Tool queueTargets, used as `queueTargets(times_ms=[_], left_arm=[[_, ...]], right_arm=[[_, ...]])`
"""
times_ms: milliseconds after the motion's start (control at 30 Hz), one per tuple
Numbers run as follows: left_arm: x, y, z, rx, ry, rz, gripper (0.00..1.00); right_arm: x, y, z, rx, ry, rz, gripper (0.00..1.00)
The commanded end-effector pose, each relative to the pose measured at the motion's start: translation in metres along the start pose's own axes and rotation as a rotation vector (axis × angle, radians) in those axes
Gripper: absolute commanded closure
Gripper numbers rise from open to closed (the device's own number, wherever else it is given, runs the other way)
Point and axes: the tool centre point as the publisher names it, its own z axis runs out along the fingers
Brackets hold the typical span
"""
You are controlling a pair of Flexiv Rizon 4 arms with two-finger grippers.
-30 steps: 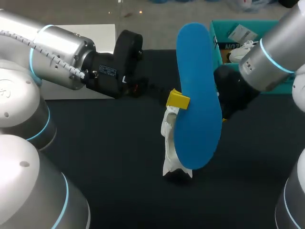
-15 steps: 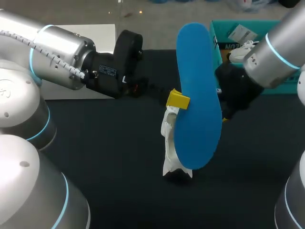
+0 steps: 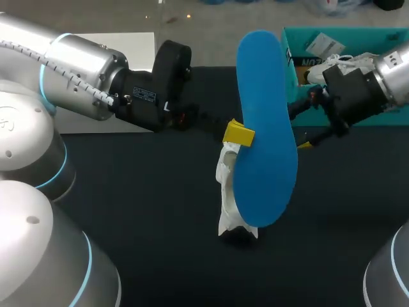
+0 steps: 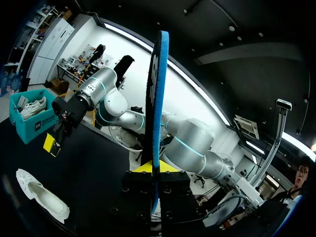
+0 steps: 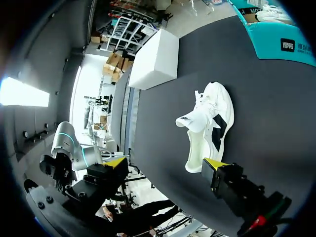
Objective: Take the shoe out of the shoebox, open the shoe tongue, remove and reinsert the insole, then place the shoe into the shoebox
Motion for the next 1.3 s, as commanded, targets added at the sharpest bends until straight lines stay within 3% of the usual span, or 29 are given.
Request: queueTargets(times_ms=[33, 233, 433, 600, 967, 1300], left_arm=[[-0.001, -0.002, 0.001, -0.004, 0.001, -0.001, 1.00], [-0.001, -0.002, 0.001, -0.004, 0.001, -0.001, 1.00], [-0.001, -0.002, 0.001, -0.004, 0.001, -0.001, 1.00], [-0.001, -0.002, 0.001, -0.004, 0.001, -0.001, 1.00], [-0.001, -0.002, 0.001, -0.004, 0.001, -0.001, 1.00], [-0.001, -0.002, 0.001, -0.004, 0.001, -0.001, 1.00]], right_arm=[[0.004, -0.004, -0.003, -0.112, 0.355, 0.160, 0.00], [0.027, 0.004, -0.018, -0.130, 0.433, 0.233, 0.00], [0.044, 0.010, -0.030, -0.143, 0.433, 0.236, 0.00], [0.054, 0.015, -0.033, -0.158, 0.374, 0.190, 0.00], [0.077, 0.026, -0.047, -0.161, 0.436, 0.136, 0.00], [0.080, 0.026, -0.046, -0.153, 0.438, 0.123, 0.00]])
